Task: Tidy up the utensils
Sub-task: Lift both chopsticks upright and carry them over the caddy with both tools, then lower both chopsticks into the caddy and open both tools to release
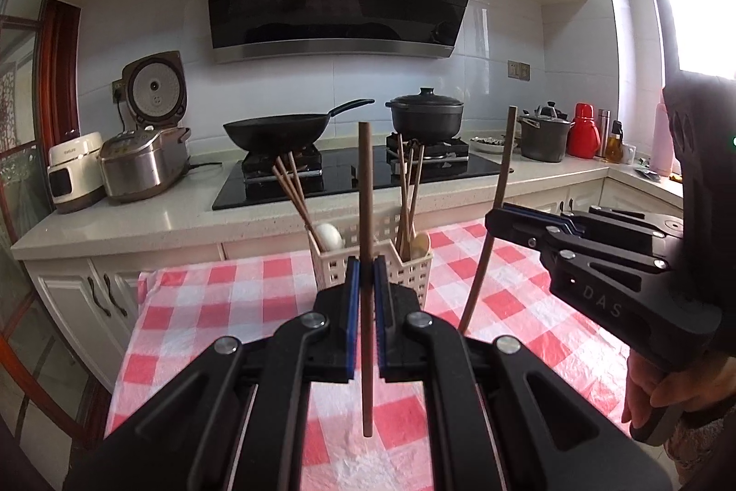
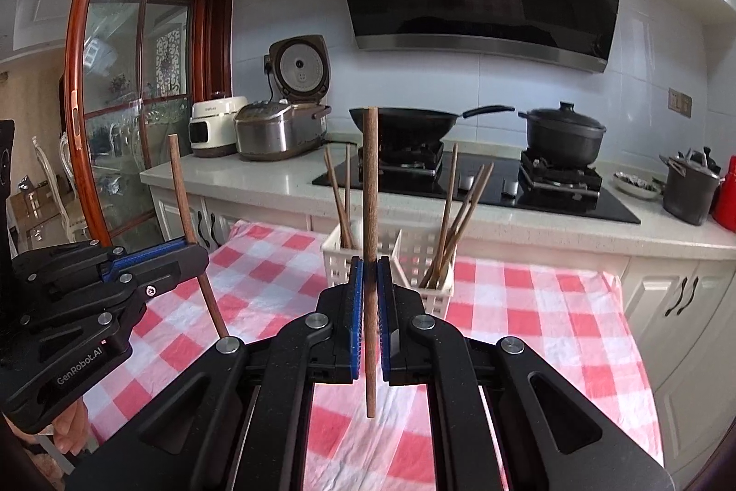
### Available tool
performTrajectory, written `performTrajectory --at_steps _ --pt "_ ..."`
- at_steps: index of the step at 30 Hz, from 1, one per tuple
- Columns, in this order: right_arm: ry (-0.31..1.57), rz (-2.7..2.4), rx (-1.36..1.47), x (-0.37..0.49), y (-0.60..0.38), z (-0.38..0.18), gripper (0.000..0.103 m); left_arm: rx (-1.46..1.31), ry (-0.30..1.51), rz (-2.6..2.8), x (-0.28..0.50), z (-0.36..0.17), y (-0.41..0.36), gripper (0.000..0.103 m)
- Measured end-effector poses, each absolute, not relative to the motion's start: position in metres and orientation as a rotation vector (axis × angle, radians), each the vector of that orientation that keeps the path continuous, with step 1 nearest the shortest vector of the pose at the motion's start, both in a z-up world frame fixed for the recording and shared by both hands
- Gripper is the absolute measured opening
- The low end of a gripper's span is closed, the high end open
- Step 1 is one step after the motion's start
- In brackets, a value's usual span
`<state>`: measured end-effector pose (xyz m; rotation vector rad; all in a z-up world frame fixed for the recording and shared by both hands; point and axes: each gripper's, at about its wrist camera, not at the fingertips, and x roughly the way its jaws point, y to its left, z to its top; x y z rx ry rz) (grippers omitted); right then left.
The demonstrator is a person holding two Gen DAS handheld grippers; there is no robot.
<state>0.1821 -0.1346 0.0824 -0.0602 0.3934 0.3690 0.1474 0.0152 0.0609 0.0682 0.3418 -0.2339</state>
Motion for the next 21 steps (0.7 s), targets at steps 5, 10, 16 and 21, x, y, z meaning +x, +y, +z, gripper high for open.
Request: performTrajectory --at_steps 5,10,16,21 --pt "0.380 0.367 -0.056 0.214 -0.138 0.108 0.006 0.077 0.326 -0.236 0.178 0.099 0.018 0.006" --pt "0.366 0.354 -0.048 0.245 -0.140 0.131 0.006 0.072 0.297 -0.222 0.212 0.140 0.019 0.006" --pt "0.340 0.337 -0.053 0.280 -0.137 0.150 0.006 0.072 0.224 -0.185 0.247 0.186 0.016 0.006" --pt "0.332 0.340 -0.049 0.308 -0.135 0.151 0.006 0.020 0.196 -0.168 0.283 0.204 0.015 0.006"
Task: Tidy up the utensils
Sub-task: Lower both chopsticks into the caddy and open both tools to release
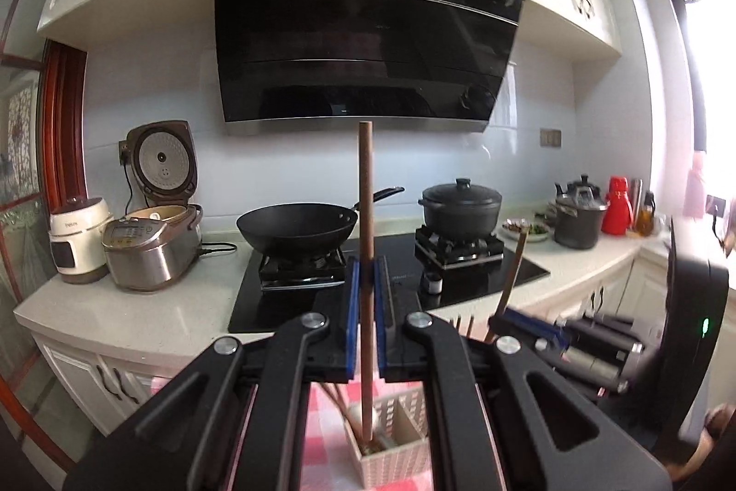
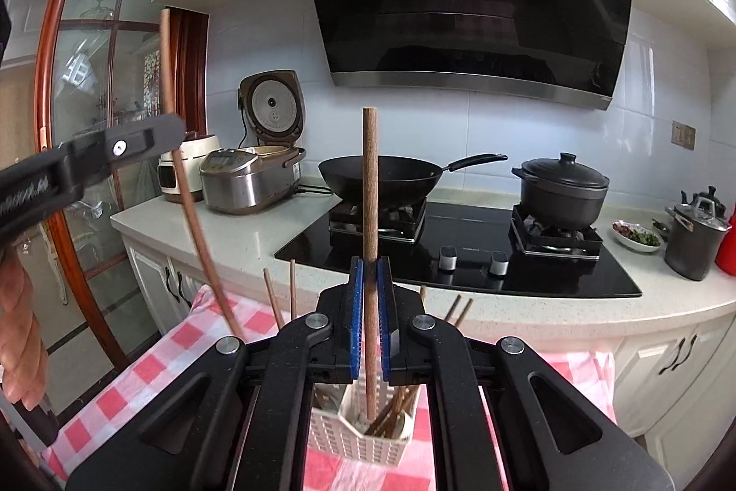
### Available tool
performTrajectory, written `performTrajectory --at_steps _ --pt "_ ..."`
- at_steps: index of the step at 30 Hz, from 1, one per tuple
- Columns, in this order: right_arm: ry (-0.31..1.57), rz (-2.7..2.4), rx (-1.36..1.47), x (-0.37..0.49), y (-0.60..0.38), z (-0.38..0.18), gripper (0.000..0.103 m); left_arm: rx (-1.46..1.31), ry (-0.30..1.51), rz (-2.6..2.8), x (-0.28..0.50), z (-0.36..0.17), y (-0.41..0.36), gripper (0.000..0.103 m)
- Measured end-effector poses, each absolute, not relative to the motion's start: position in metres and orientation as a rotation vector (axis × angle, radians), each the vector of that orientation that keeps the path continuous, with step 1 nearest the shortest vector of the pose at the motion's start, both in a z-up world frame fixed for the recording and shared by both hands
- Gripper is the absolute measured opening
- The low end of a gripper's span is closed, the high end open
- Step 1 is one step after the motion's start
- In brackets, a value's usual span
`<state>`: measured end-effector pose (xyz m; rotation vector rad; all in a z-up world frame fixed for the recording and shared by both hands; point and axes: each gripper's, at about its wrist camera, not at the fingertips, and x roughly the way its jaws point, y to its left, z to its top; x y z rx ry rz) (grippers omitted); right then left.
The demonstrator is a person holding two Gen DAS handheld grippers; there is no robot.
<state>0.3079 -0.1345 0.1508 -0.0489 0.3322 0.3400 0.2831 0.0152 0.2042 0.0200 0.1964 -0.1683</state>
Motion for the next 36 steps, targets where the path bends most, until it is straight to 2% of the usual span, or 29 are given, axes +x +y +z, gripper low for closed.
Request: performTrajectory --at_steps 4,12,25,26,27,28,29,30,31,32,33,35,36 --pt "0.369 0.358 -0.035 0.328 -0.133 0.140 0.006 0.000 0.226 -0.162 0.307 0.192 0.010 0.006" --pt "0.458 0.376 -0.051 0.347 -0.126 0.104 0.006 -0.068 0.376 -0.179 0.345 0.123 0.016 0.006" --pt "0.586 0.355 0.001 0.369 -0.129 0.060 0.008 -0.061 0.501 -0.147 0.360 0.052 0.020 0.007" --pt "0.589 0.356 0.010 0.367 -0.131 0.060 0.013 -0.060 0.502 -0.144 0.359 0.051 0.021 0.012" --pt "0.589 0.354 0.018 0.366 -0.133 0.060 0.014 -0.059 0.502 -0.138 0.357 0.049 0.023 0.016" --pt "0.585 0.352 0.025 0.363 -0.136 0.061 0.017 -0.061 0.498 -0.131 0.353 0.049 0.026 0.027" --pt "0.579 0.351 0.031 0.360 -0.138 0.063 0.024 -0.063 0.489 -0.126 0.349 0.049 0.029 0.036" --pt "0.570 0.350 0.039 0.355 -0.141 0.065 0.029 -0.062 0.473 -0.118 0.343 0.049 0.032 0.039" --pt "0.559 0.350 0.046 0.350 -0.144 0.067 0.041 -0.055 0.459 -0.107 0.337 0.050 0.034 0.046" --pt "0.543 0.349 0.053 0.345 -0.147 0.069 0.048 -0.044 0.443 -0.090 0.330 0.050 0.036 0.057" --pt "0.523 0.345 0.057 0.338 -0.150 0.071 0.049 -0.038 0.428 -0.074 0.323 0.051 0.037 0.063" --pt "0.487 0.324 0.052 0.320 -0.155 0.075 0.052 -0.034 0.385 -0.039 0.306 0.053 0.041 0.082" --pt "0.474 0.317 0.050 0.312 -0.157 0.076 0.058 -0.037 0.359 -0.020 0.294 0.053 0.043 0.086"
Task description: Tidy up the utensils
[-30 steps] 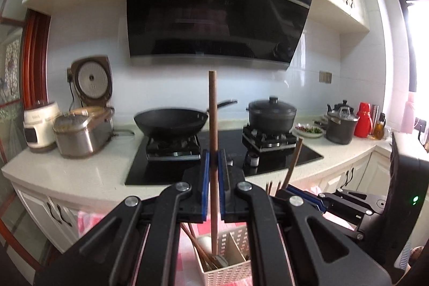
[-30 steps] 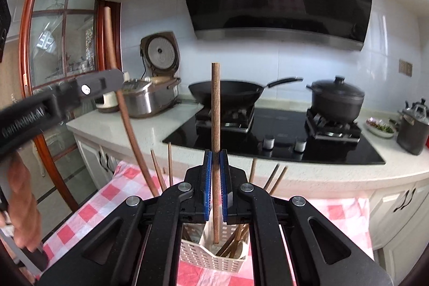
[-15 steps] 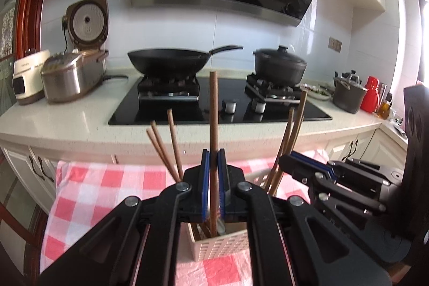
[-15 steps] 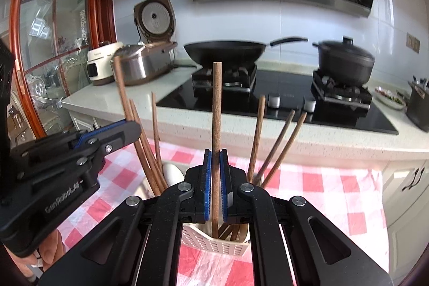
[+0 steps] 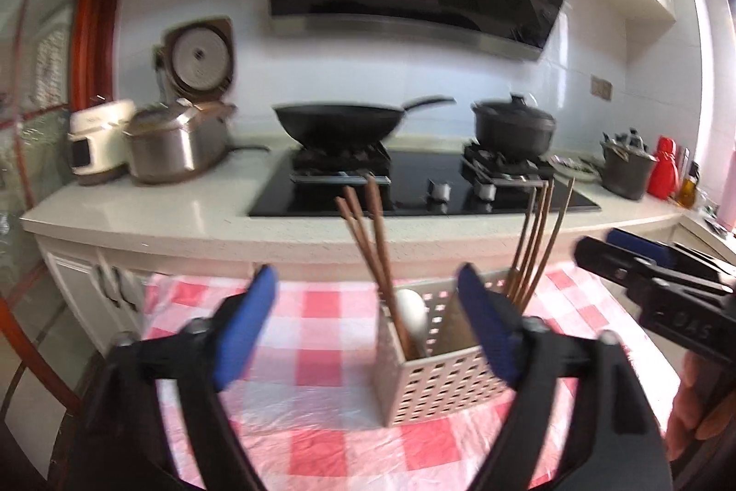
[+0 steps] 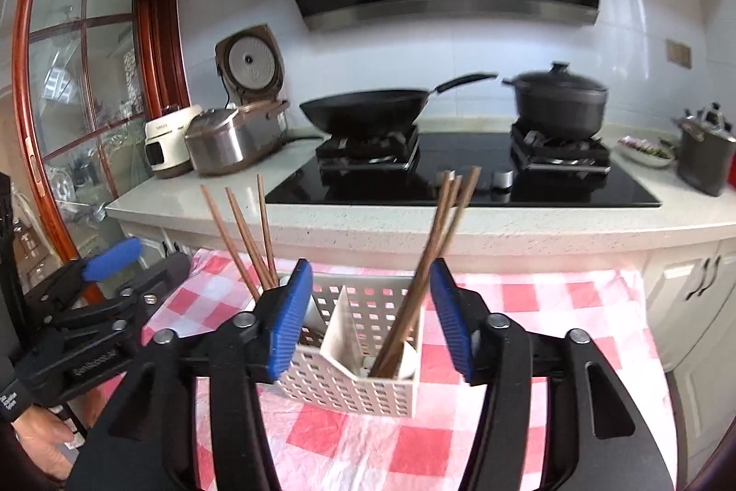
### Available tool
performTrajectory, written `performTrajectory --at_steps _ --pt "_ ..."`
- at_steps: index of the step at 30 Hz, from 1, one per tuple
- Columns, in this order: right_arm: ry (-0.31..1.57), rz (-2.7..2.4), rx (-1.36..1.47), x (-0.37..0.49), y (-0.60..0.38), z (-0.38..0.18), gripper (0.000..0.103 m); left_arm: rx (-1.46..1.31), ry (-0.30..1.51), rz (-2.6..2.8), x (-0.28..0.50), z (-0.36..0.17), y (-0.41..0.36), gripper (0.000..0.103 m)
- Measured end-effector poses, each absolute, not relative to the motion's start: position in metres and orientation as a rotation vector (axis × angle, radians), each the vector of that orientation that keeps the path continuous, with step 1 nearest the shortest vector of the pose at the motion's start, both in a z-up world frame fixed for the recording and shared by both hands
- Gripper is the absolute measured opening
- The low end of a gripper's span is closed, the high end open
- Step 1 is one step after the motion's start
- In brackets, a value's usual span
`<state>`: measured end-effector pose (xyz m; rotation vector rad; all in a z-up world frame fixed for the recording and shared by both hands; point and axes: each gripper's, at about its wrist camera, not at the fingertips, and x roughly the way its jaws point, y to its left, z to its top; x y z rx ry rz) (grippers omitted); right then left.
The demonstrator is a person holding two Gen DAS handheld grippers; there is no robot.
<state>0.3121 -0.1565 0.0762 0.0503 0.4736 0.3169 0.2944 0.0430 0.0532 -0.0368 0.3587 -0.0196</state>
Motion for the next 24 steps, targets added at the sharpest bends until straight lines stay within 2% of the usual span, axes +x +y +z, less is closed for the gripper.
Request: performTrajectory --at_steps 1,2,3,7,13,16,24 --pt "0.458 0.310 0.050 0.302 -0.158 0.077 0.065 -0.039 0.339 -0.005 0.284 0.053 0.045 0.095" --pt "0.446 0.303 0.047 0.293 -0.160 0.077 0.070 -0.040 0.322 0.010 0.274 0.052 0.046 0.099" --pt "0.432 0.296 0.043 0.283 -0.161 0.077 0.075 -0.043 0.313 0.020 0.267 0.052 0.047 0.098" --pt "0.392 0.269 0.025 0.245 -0.166 0.069 0.085 -0.057 0.317 0.046 0.234 0.043 0.049 0.098" --pt "0.447 0.303 0.094 0.203 -0.185 0.043 0.085 -0.109 0.294 0.071 0.184 0.029 0.052 0.098" --pt "0.499 0.296 0.042 0.192 -0.184 0.034 0.085 -0.110 0.311 0.034 0.169 0.025 0.047 0.098" --pt "0.477 0.272 0.026 0.172 -0.190 0.048 0.085 -0.013 0.296 0.017 0.141 0.039 0.019 0.098"
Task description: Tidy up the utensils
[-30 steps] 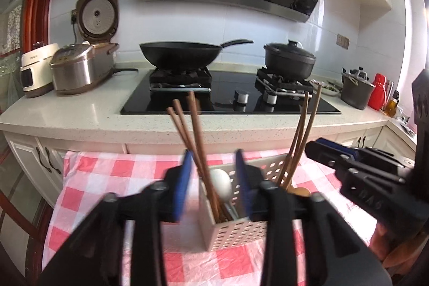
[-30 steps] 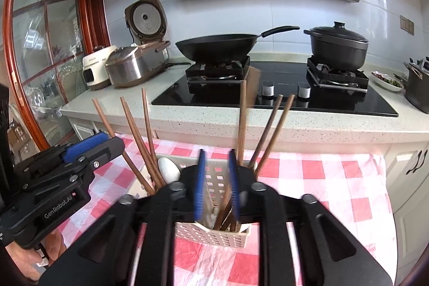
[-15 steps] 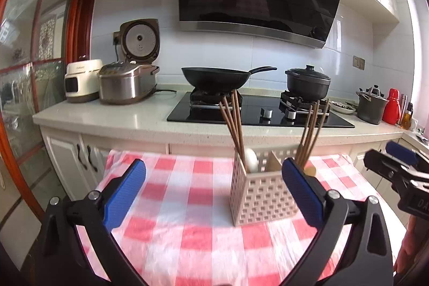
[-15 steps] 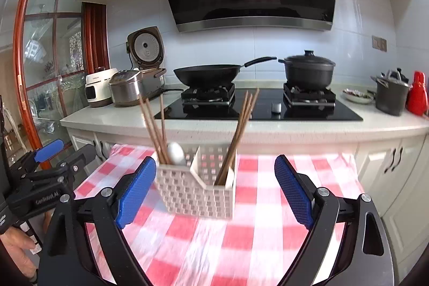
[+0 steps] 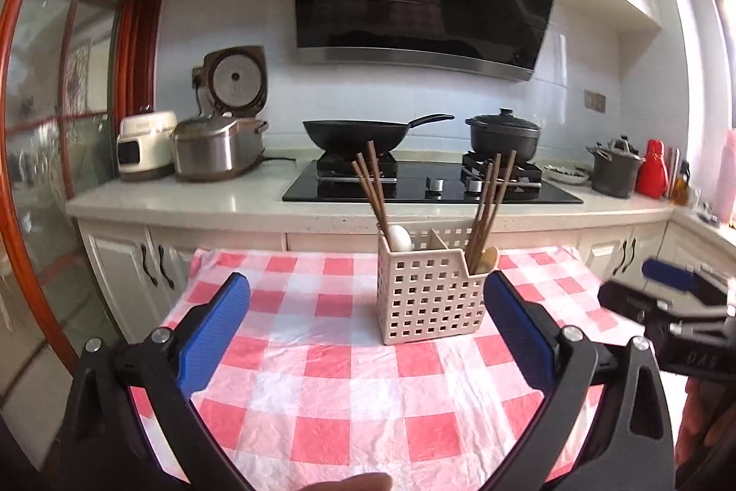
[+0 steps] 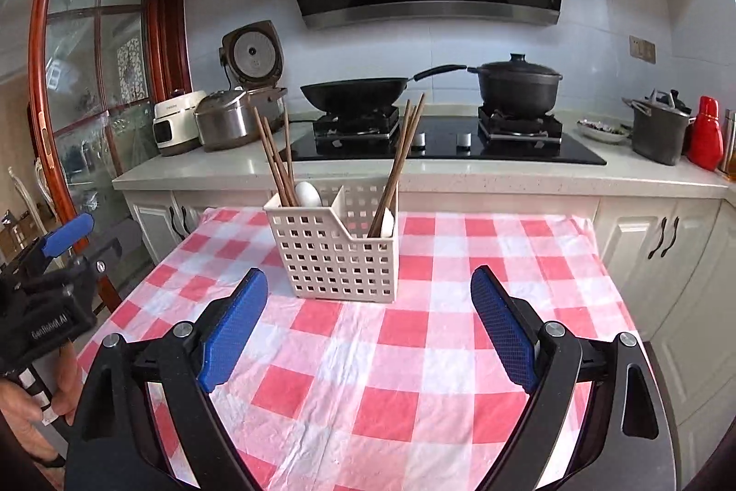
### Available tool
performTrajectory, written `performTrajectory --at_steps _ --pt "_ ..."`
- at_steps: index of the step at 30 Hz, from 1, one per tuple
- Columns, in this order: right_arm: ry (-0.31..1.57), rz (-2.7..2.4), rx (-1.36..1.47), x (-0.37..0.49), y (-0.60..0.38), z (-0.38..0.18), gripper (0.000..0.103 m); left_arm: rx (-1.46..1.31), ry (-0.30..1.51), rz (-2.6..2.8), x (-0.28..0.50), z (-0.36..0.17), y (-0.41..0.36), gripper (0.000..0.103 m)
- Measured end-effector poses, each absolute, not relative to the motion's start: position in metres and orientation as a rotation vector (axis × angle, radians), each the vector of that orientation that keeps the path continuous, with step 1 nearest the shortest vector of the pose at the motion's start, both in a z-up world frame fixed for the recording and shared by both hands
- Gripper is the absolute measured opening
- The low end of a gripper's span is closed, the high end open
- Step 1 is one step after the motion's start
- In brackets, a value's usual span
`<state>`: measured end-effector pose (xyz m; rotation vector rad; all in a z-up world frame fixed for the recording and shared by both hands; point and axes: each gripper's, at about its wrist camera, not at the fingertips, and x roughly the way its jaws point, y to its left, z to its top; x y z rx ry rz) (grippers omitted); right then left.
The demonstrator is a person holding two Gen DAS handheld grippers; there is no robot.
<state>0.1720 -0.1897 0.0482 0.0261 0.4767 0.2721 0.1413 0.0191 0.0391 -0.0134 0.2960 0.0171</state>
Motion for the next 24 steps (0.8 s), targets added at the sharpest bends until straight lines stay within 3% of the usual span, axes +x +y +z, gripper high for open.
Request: performTrajectory --at_steps 24 --pt "0.456 0.271 0.009 0.1675 -0.1904 0.0517 0.085 -0.008 0.358 -0.038 0.1435 0.0316 0.0151 0.098"
